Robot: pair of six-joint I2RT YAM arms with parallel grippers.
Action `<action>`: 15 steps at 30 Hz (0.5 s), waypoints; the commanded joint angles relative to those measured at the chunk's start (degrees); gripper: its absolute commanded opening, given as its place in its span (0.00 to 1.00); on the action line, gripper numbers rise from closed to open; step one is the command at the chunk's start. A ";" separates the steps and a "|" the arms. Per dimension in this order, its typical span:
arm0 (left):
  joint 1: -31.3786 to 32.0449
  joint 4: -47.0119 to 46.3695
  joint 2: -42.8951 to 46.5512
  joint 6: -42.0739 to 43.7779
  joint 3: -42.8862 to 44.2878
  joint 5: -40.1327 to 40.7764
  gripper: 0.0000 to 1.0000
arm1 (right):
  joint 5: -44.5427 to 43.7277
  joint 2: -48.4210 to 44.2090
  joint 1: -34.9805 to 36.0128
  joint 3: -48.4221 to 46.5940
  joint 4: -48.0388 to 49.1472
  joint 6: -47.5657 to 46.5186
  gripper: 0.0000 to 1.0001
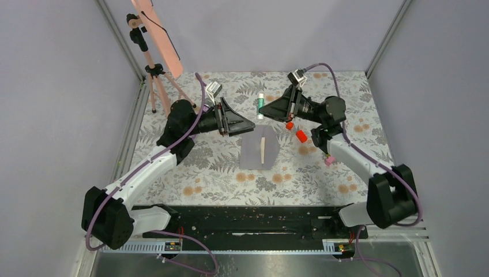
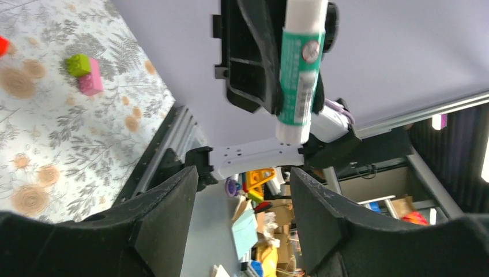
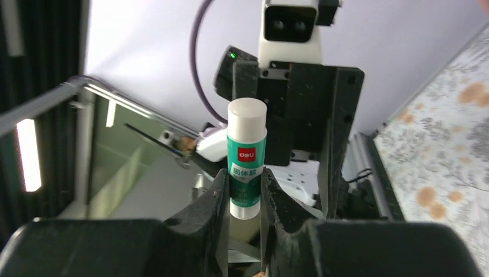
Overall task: Place the letter into the envelope and seal it
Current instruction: Unscrew the solid glue.
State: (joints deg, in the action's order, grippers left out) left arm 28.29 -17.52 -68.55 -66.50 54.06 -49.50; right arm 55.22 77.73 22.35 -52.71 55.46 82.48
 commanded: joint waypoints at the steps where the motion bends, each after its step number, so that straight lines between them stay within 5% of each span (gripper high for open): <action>1: 0.31 -30.40 0.09 -16.96 -4.84 -0.84 0.61 | -0.40 6.20 -0.30 -1.13 29.59 21.21 0.00; 7: 1.15 -47.12 -5.58 -26.31 -5.04 -0.03 0.60 | 0.59 5.82 -0.28 -2.47 29.52 21.18 0.00; 15: 2.88 -57.45 -12.39 -33.29 -2.01 0.40 0.55 | 0.21 5.10 -0.29 -1.53 29.38 21.67 0.00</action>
State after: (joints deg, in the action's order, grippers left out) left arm 30.65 -62.46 -79.18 -94.28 49.01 -49.43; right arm 55.16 84.93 22.28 -52.97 80.31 103.11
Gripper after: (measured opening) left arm 0.563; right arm 0.234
